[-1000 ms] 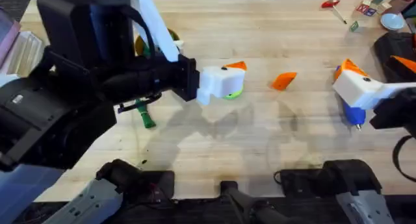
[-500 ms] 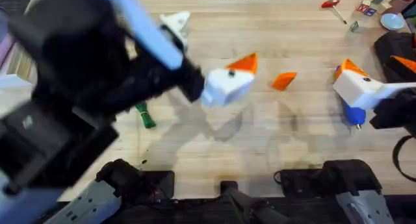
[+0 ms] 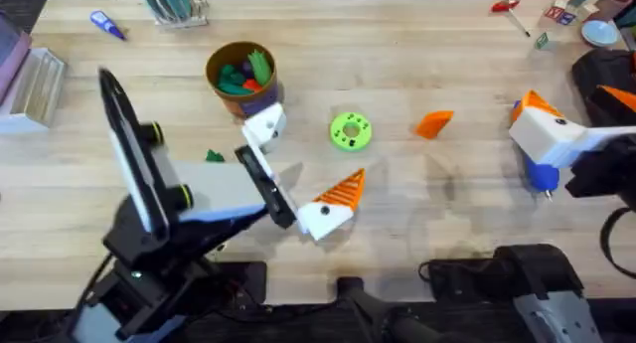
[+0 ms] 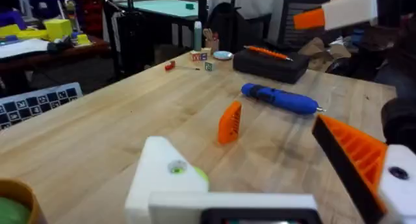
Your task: Pick up the gripper from the table and insert it into the empty holder that is missing its gripper. Then pick up a screw, insert it into the mounting hole, and use the screwdriver to tighten it. Finally, clean up the table by picking up the vegetable and placing it into the bucket.
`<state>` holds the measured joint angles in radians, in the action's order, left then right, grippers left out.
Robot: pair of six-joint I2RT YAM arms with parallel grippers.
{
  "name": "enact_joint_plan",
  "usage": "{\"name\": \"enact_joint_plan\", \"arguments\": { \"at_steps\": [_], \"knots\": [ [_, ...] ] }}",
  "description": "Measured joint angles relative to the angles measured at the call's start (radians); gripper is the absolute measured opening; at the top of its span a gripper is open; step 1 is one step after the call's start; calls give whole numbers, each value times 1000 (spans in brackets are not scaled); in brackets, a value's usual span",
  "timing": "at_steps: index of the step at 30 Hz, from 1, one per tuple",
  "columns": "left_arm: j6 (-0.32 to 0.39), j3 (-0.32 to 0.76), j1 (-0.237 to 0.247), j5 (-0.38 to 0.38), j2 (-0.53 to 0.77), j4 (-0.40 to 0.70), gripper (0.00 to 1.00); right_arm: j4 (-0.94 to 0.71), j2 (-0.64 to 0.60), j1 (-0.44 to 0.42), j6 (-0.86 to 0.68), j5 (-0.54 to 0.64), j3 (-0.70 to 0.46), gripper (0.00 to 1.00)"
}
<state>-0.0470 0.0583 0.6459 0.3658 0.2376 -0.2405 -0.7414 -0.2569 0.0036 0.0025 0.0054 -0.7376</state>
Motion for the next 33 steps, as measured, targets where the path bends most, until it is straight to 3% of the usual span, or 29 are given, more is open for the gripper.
{"name": "enact_joint_plan", "arguments": {
  "at_steps": [3, 9, 15, 33],
  "knots": [
    [-10, -52, 11, -8, -77, 41, 986, 0, 0, 0, 0, 0, 0, 866],
    [-17, -52, 13, -23, -218, 199, 985, 0, 0, 0, 0, 0, 0, 866],
    [-18, -52, 18, -23, -234, 297, 986, 0, 0, 0, 0, 0, 0, 866],
    [-18, -52, 18, -26, -232, 298, 986, 0, 0, 0, 0, 0, 0, 866]
  ]
}}
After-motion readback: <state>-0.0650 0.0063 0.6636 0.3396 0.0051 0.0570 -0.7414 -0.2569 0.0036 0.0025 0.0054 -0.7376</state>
